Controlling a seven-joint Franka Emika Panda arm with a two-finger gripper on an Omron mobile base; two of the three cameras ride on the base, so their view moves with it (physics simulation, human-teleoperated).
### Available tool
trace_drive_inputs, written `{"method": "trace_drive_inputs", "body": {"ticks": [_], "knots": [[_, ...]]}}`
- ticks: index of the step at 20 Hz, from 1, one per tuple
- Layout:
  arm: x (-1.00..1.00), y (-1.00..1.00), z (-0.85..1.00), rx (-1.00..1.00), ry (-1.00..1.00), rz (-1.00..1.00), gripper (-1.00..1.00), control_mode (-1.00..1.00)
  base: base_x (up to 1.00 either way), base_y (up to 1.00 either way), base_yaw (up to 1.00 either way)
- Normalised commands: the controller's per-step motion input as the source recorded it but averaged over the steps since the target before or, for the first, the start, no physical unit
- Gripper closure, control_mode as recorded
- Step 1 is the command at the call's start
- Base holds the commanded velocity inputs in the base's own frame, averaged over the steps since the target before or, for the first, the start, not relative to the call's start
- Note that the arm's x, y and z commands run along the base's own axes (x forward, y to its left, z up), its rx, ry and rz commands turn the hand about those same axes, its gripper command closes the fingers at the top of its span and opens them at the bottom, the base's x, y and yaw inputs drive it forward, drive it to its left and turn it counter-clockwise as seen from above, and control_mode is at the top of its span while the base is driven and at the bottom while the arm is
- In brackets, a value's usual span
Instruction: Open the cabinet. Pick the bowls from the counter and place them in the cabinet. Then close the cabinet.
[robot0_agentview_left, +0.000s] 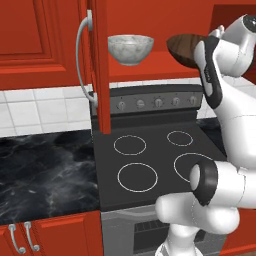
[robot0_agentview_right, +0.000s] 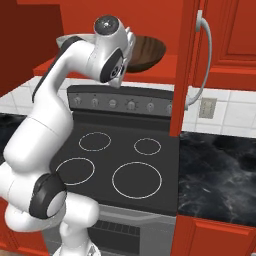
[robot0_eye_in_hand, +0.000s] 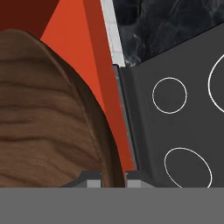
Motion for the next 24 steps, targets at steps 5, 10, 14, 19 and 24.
{"method": "trace_drive_inputs", "body": {"ticks": [5, 10, 14, 19, 24], "knots": [[0.37, 0.0, 0.0, 0.0, 0.0, 0.0, 1.0, -1.0, 0.0, 0.0, 0.0], [0.39, 0.0, 0.0, 0.0, 0.0, 0.0, 1.0, -1.0, 0.0, 0.0, 0.0], [0.36, 0.0, -0.02, 0.0, 0.0, 0.0, 1.0, -1.0, 0.0, 0.0, 0.0], [0.09, 0.0, -0.02, 0.0, 0.02, 0.0, -1.0, -1.0, 0.0, 0.0, 0.0], [0.0, 0.0, 0.01, 0.0, -0.01, 0.0, -1.0, -1.0, 0.0, 0.0, 0.0]]}}
